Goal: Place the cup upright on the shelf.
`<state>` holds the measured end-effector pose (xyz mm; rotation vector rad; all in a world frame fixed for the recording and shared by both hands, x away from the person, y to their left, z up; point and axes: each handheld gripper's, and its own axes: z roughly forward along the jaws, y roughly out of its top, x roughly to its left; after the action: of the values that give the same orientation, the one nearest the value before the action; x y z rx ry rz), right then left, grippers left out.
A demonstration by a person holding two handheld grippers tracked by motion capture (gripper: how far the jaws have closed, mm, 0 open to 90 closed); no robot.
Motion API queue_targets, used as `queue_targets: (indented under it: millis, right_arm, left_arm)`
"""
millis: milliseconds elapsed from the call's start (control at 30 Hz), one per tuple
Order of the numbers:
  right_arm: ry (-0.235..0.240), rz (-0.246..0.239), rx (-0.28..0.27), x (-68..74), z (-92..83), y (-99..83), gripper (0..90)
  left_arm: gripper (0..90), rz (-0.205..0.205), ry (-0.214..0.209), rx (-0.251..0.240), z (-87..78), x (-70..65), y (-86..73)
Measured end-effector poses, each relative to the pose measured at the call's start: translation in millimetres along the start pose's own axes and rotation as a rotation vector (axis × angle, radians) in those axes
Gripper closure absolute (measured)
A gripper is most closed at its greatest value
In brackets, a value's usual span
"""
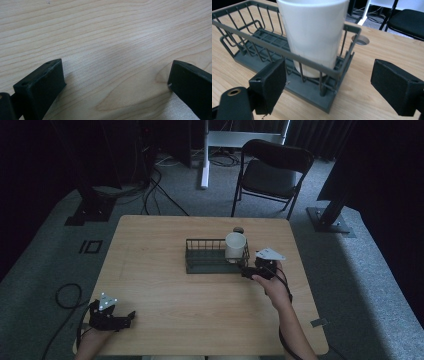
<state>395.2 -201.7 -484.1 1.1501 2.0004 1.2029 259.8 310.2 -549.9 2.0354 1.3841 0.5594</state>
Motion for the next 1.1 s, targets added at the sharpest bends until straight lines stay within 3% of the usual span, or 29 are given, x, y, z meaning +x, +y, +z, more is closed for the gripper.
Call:
queue_targets:
  millis: [733,1100]
  right_arm:
    - [-0.030,-0.004,0.047,-9.3,-7.8,-36.5,13.3]
    - [-0.045,0.021,0.078,-16.1,-14.7,-52.3,13.3]
  left_arm:
    - [0.9,0.000,0.000,0.000,0.0,0.0,0.0]
    - [0.9,0.000,0.000,0.000,0.0,0.0,0.0]
